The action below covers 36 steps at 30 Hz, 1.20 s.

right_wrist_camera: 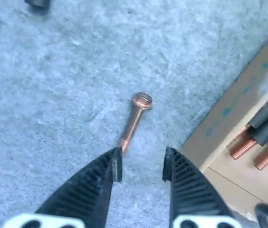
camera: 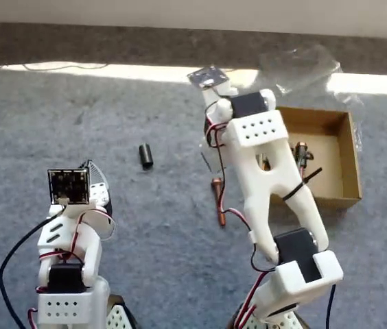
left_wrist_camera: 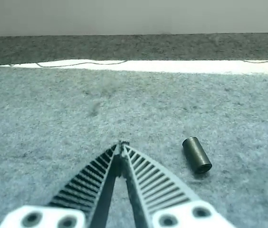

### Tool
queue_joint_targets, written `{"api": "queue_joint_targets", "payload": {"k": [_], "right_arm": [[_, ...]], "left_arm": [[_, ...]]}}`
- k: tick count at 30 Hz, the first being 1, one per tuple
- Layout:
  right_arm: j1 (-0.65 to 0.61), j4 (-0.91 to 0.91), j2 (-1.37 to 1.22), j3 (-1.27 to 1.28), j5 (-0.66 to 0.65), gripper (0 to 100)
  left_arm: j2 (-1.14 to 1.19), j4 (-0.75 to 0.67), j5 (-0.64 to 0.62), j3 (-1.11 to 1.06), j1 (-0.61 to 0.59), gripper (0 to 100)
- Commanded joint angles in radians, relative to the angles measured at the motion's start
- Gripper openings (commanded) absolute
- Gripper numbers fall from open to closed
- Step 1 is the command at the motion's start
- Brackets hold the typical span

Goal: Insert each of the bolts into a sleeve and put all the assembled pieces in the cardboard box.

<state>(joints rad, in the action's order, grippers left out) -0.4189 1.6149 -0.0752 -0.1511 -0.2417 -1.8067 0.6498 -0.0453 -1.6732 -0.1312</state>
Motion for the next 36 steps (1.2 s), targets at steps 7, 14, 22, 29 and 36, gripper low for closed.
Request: {"api": "queue_joint_targets", "payload": {"k": [7, 14, 22, 29, 36], "right_arm": [[-0.163, -0.119, 0.044, -0.056, 0.083, 12.6], [-0.249, -0.134, -0.116, -0.214, 0.127, 12.6], [-0.259, -0.002, -0.487, -0.716, 0.149, 12.6], [-0.297, 0.074, -0.750, -1.130, 0.199, 12.6], [-0.308, 0.064, -0.892, -1.211, 0.199, 12.6]], "left_arm": [[-0.010, 0.002, 0.011, -0.024, -0.099, 1], [-0.010, 0.006, 0.009, -0.024, -0.154, 1], [-0.010, 0.006, 0.009, -0.007, -0.246, 1], [-0.010, 0.006, 0.009, -0.008, -0.277, 1], [-0.010, 0.003, 0.009, -0.008, -0.277, 1]]}}
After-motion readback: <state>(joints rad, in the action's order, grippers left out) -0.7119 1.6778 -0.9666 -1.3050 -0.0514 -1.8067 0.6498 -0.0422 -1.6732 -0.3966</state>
